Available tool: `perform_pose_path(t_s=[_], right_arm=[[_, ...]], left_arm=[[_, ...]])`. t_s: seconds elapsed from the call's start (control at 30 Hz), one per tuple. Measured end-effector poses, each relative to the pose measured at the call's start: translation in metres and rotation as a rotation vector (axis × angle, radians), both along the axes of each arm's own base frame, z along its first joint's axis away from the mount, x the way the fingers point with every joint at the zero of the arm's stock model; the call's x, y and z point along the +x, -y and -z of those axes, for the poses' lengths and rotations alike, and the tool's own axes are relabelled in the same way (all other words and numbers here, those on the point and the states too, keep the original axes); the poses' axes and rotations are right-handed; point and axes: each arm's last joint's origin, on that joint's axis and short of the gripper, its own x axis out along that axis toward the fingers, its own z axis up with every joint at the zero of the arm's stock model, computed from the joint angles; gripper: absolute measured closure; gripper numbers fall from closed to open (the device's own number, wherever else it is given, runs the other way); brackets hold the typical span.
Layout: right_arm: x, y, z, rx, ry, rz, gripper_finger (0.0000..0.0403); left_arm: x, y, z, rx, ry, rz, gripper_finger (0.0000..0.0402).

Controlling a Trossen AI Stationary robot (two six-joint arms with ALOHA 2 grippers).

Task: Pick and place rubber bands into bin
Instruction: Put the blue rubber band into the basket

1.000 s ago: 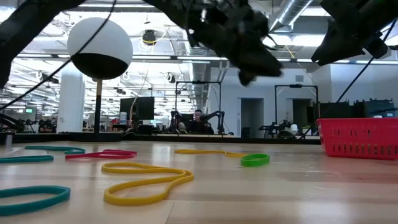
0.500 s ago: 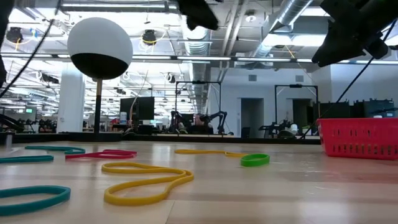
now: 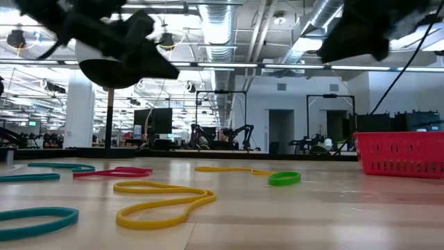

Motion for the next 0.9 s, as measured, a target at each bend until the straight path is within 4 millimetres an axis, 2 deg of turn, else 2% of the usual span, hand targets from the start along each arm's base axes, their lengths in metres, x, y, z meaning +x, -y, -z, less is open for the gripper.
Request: perform_pose_path(t_s=[0.17,0.37,0.5,0.9], right_arm=[[0.034,0.011,0.01,0.003,-0.037,-0.136,0.0285],[0.066,0.027,0.032,0.086,-0.077,-0.242,0.0284],[0.07,0.03,0.042,0.093,-0.121,-0.24,0.0285],[0.071,0.031,0.041,0.048,-0.129,-0.272,0.0284]], left_arm=[[-0.02,0.004,0.025,-0.035,0.068,-0.002,0.0315],[-0.021,0.004,0.03,-0.036,0.045,-0.004,0.0315],[-0.021,0.005,0.032,-0.039,0.032,-0.004,0.0315],[-0.027,0.005,0.047,-0.07,-0.134,-0.011,0.0315]])
